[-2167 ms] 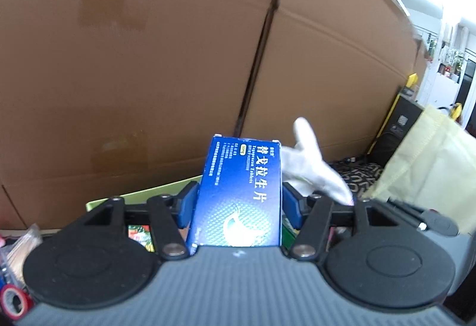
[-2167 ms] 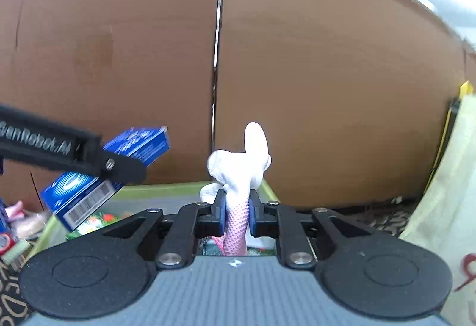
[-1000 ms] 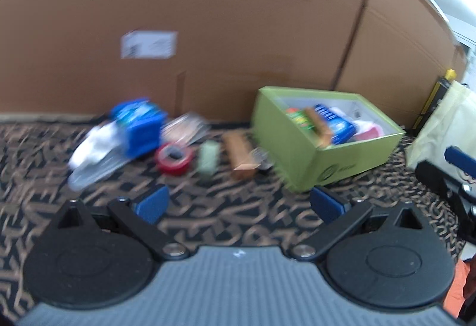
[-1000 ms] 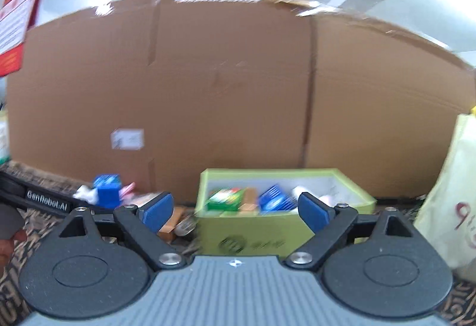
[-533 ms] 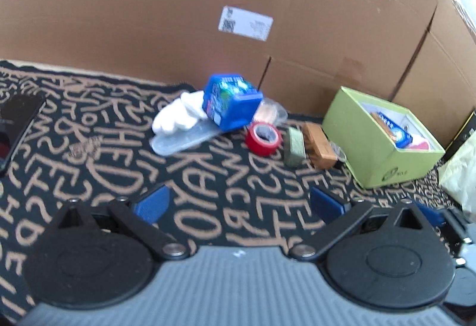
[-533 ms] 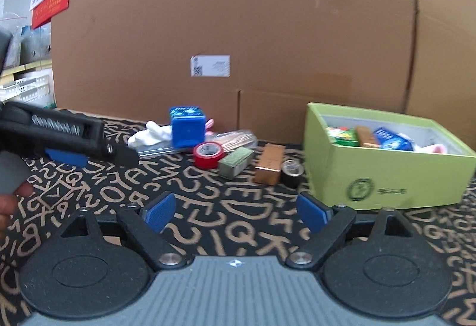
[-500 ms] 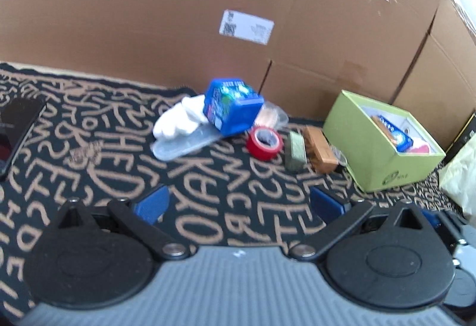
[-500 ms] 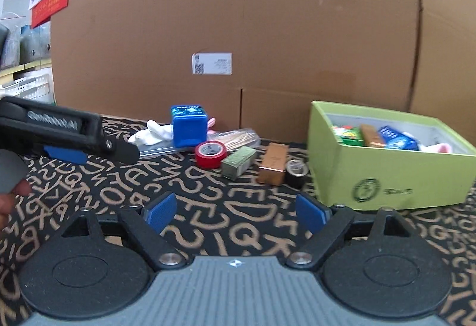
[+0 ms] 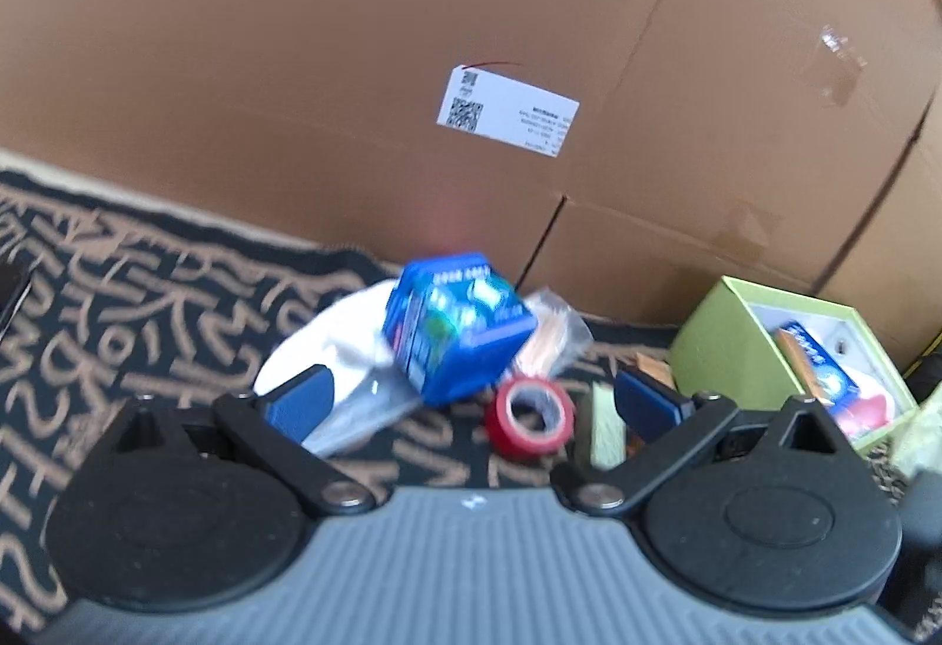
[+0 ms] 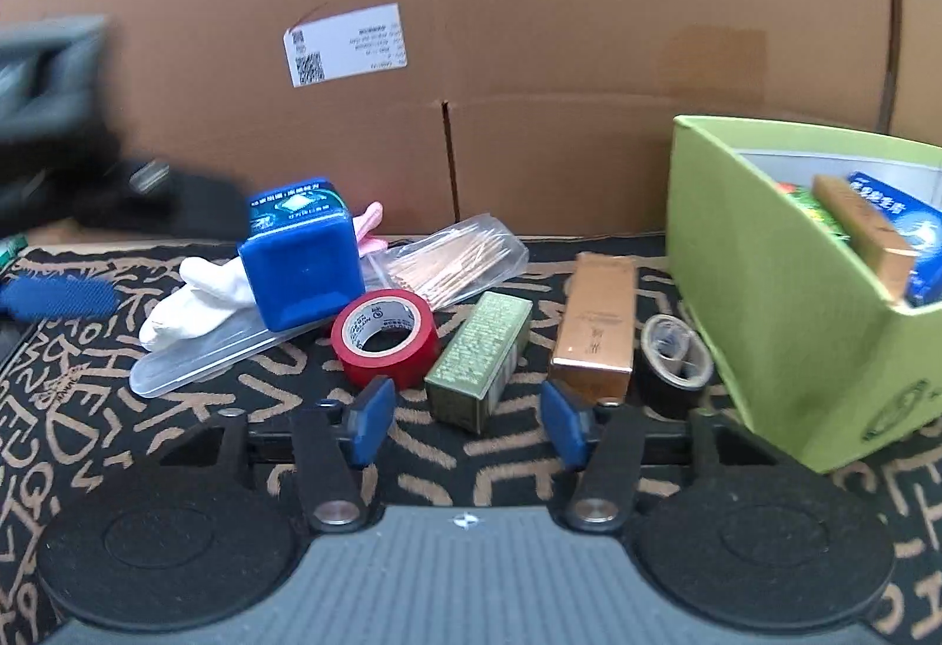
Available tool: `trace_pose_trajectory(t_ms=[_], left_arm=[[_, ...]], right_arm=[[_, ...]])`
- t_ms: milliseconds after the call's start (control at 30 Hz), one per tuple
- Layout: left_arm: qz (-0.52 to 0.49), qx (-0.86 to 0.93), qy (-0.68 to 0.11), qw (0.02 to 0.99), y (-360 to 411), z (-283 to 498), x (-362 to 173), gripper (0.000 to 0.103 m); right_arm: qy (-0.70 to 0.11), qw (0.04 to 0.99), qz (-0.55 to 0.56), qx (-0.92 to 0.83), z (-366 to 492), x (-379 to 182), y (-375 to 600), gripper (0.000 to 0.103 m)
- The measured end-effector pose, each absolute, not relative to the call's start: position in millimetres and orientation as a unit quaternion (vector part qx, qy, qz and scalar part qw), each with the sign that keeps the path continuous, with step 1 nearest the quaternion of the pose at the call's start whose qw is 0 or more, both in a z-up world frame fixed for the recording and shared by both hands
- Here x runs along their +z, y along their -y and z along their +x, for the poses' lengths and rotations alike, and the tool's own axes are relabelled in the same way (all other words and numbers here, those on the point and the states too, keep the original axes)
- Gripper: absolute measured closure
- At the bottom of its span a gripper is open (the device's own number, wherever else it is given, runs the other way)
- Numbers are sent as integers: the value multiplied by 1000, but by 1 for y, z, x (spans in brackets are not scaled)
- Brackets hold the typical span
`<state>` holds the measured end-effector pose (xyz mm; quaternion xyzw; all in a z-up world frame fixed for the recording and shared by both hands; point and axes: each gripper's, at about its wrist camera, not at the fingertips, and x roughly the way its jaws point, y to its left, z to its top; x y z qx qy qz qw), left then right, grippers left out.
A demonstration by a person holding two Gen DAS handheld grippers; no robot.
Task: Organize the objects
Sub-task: 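Grasp the small green box with the right gripper while the left grasps the blue square container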
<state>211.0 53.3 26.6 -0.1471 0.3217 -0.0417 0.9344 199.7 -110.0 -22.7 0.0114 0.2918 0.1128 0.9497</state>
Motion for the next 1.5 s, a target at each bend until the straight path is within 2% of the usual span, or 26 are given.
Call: trace_pose_trajectory(t_ms=[33,67,300,367,400,433,567,733,867,967,1033,1100,1433,1500], left_arm=[[-141,-37,-324,935,-50,220,26,0],[-135,-31,-328,934,-47,229,24,0],[-127,-7,-353,927,-38,278,11,0],[-111,-8,-359,927,-35,286,8,9],[-100,-17,-367,925,-34,289,7,26],[-92,-30,-374,922,-33,290,5,30],[-57,-74,-375,922,-32,263,6,32],[-24,-162,-397,903,-35,189,5,36],[-1,-200,-399,895,-35,127,5,36],[8,-202,-390,898,-34,96,7,27],[19,-194,-380,904,-30,85,10,19],[36,-181,-371,910,-25,79,12,13],[63,-165,-380,908,-6,91,5,13],[57,-165,-386,906,-7,94,2,17]], right_arm=[[-298,948,11,113,201,-25,110,72],[-296,949,13,111,200,-25,111,74],[-282,947,-11,155,149,-13,127,77],[-277,946,-7,167,128,-9,134,77],[-275,946,-4,173,117,-7,137,77],[-272,946,-5,177,107,-6,140,77],[-266,946,-10,186,71,-3,149,77],[-273,945,-15,182,45,-5,165,77],[-279,945,-24,169,24,-7,176,77],[-283,945,-18,163,17,-10,181,74],[-288,943,-15,165,17,-11,180,64],[-281,946,-18,162,14,-11,178,49],[-276,947,-29,162,28,-16,169,50],[-281,945,-29,163,33,-19,167,58]])
